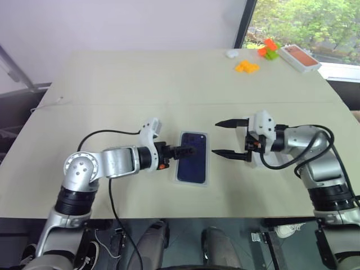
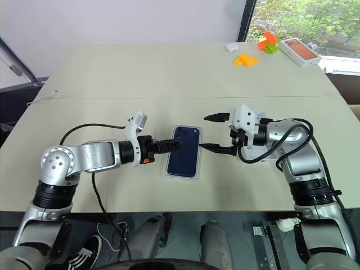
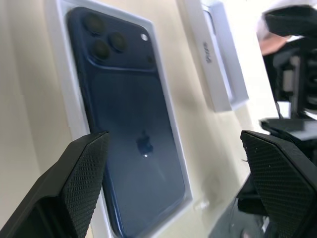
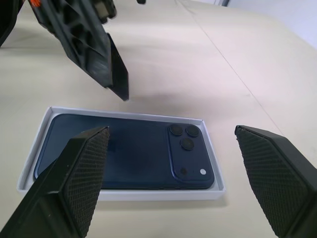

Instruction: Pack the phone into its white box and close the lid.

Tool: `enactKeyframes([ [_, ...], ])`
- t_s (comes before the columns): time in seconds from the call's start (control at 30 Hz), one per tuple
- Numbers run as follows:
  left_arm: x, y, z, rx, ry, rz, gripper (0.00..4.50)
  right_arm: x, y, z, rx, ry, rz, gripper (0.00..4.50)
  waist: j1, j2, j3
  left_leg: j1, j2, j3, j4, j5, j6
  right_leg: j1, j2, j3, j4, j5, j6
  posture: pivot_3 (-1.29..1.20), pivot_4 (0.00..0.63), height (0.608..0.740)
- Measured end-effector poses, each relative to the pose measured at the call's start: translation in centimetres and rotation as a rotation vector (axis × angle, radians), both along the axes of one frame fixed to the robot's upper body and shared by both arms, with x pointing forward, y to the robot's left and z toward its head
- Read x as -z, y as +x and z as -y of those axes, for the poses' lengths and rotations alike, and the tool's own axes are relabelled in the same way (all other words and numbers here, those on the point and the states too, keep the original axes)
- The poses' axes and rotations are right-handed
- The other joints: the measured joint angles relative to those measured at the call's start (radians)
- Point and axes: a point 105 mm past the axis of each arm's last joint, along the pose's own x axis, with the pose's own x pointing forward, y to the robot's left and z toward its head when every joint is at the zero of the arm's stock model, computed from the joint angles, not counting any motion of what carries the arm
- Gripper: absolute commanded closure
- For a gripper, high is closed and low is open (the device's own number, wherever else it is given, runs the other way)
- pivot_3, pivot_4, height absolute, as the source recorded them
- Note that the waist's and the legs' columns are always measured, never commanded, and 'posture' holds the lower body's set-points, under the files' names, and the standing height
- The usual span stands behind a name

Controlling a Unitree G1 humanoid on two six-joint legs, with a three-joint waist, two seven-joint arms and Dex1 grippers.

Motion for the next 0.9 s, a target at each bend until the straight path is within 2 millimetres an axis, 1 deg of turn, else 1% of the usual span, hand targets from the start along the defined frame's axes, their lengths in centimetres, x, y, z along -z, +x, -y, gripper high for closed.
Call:
enactKeyframes([
  [0.07, -0.3, -0.1, -0.5, 0.01, 0.027, 0.04, 0.05, 0.0, 0.2, -0.2, 0.017, 0.031, -0.022, 0.24, -0.002, 0.0, 0.0, 0.0, 0.0, 0.0, 0.0, 0.0, 0.0, 0.0, 0.0, 0.0, 0.0, 0.0, 0.0, 0.0, 0.15, 0.74],
  [0.13, -0.3, 0.1, -0.6, 0.003, 0.027, 0.062, 0.05, 0.1, 0.4, -0.6, 0.034, 0.058, -0.034, 0.24, -0.001, 0.0, 0.0, 0.0, 0.0, 0.0, 0.0, 0.0, 0.0, 0.0, 0.0, 0.0, 0.0, 0.0, 0.0, 0.0, 0.15, 0.74],
  [0.17, -0.1, 0.4, -0.7, -0.016, 0.034, 0.071, 0.57, 0.1, 0.5, -0.8, 0.043, 0.068, -0.038, 0.5, 0.0, 0.0, 0.0, 0.0, 0.0, 0.0, 0.0, 0.0, 0.0, 0.0, 0.0, 0.0, 0.0, 0.0, 0.0, 0.0, 0.15, 0.74],
  [0.2, 0.1, 0.8, -0.8, -0.038, 0.032, 0.075, 0.88, 0.2, 0.6, -0.9, 0.054, 0.075, -0.048, 0.79, 0.0, 0.0, 0.0, 0.0, 0.0, 0.0, 0.0, 0.0, 0.0, 0.0, 0.0, 0.0, 0.0, 0.0, 0.0, 0.0, 0.15, 0.74],
  [0.23, 0.2, 1.2, -0.6, -0.055, 0.014, 0.08, 1.45, 0.5, 0.6, -0.8, 0.069, 0.076, -0.062, 1.17, 0.002, 0.0, 0.0, 0.0, 0.0, 0.0, 0.0, -0.001, -0.001, 0.0, 0.0, 0.0, -0.001, 0.0, 0.0, 0.0, 0.15, 0.74],
  [0.27, 0.4, 1.4, -0.3, -0.064, -0.002, 0.084, 1.93, 0.8, 0.6, -0.7, 0.075, 0.075, -0.076, 1.62, 0.004, 0.0, 0.0, -0.001, 0.0, 0.0, 0.0, -0.001, -0.001, 0.0, -0.001, 0.0, -0.001, 0.0, 0.0, 0.0, 0.15, 0.74],
  [0.37, 1.0, 2.1, 0.8, -0.082, -0.028, 0.103, 3.47, 2.7, 0.2, -1.0, 0.087, 0.041, -0.115, 3.14, 0.001, 0.0, 0.0, -0.001, -0.001, 0.001, 0.0, -0.001, -0.001, 0.0, -0.001, 0.0, -0.002, 0.0, 0.0, 0.0, 0.15, 0.74],
  [0.4, 1.3, 2.2, 1.2, -0.079, -0.033, 0.102, 4.06, 3.4, 0.1, -1.1, 0.091, 0.025, -0.12, 3.73, 0.001, 0.0, 0.0, -0.001, -0.001, 0.001, 0.0, -0.001, 0.0, 0.0, -0.001, 0.0, -0.002, 0.0, 0.0, 0.0, 0.15, 0.74],
  [0.43, 1.6, 2.3, 1.6, -0.077, -0.032, 0.103, 4.5, 4.0, 0.0, -1.3, 0.098, 0.003, -0.115, 4.3, 0.0, 0.0, 0.0, -0.001, -0.001, 0.001, -0.001, 0.0, 0.001, -0.001, -0.001, 0.0, -0.002, 0.0, 0.0, 0.0, 0.15, 0.74],
  [0.47, 2.0, 2.3, 2.0, -0.068, -0.031, 0.103, 4.5, 4.3, 0.1, -1.4, 0.107, -0.003, -0.111, 4.45, -0.003, 0.0, 0.0, -0.001, -0.001, 0.001, -0.001, 0.0, 0.001, -0.001, -0.001, 0.0, -0.002, 0.0, 0.0, 0.0, 0.15, 0.74],
  [0.57, 3.0, 2.3, 2.6, -0.043, 0.008, 0.113, 4.5, 4.9, 0.1, -1.8, 0.12, -0.021, -0.106, 4.45, -0.005, 0.0, 0.0, -0.001, 0.0, 0.001, -0.001, 0.0, 0.001, -0.001, 0.0, 0.0, -0.001, 0.0, 0.0, 0.0, 0.15, 0.74],
  [0.73, 4.3, 2.6, 2.4, -0.041, 0.062, 0.11, 4.5, 6.3, -0.8, -2.5, 0.091, -0.068, -0.107, 4.45, -0.002, 0.0, 0.0, 0.0, 0.0, 0.0, -0.001, -0.001, 0.0, 0.0, 0.0, 0.0, -0.001, 0.0, 0.0, 0.0, 0.15, 0.74],
  [0.83, 4.4, 2.8, 2.4, -0.032, 0.07, 0.13, 4.5, 7.4, -1.1, -3.1, 0.08, -0.124, -0.091, 4.45, -0.001, 0.0, 0.0, 0.001, 0.0, 0.0, 0.0, -0.001, -0.001, 0.001, 0.0, 0.0, -0.001, 0.0, 0.0, 0.0, 0.15, 0.74],
  [0.9, 4.6, 2.8, 2.5, -0.027, 0.072, 0.132, 4.5, 7.5, -1.0, -3.3, 0.078, -0.162, -0.041, 4.45, -0.001, 0.0, -0.001, 0.002, 0.0, 0.0, 0.0, -0.002, -0.002, 0.003, 0.0, 0.0, -0.001, 0.0, 0.0, 0.0, 0.15, 0.74],
])
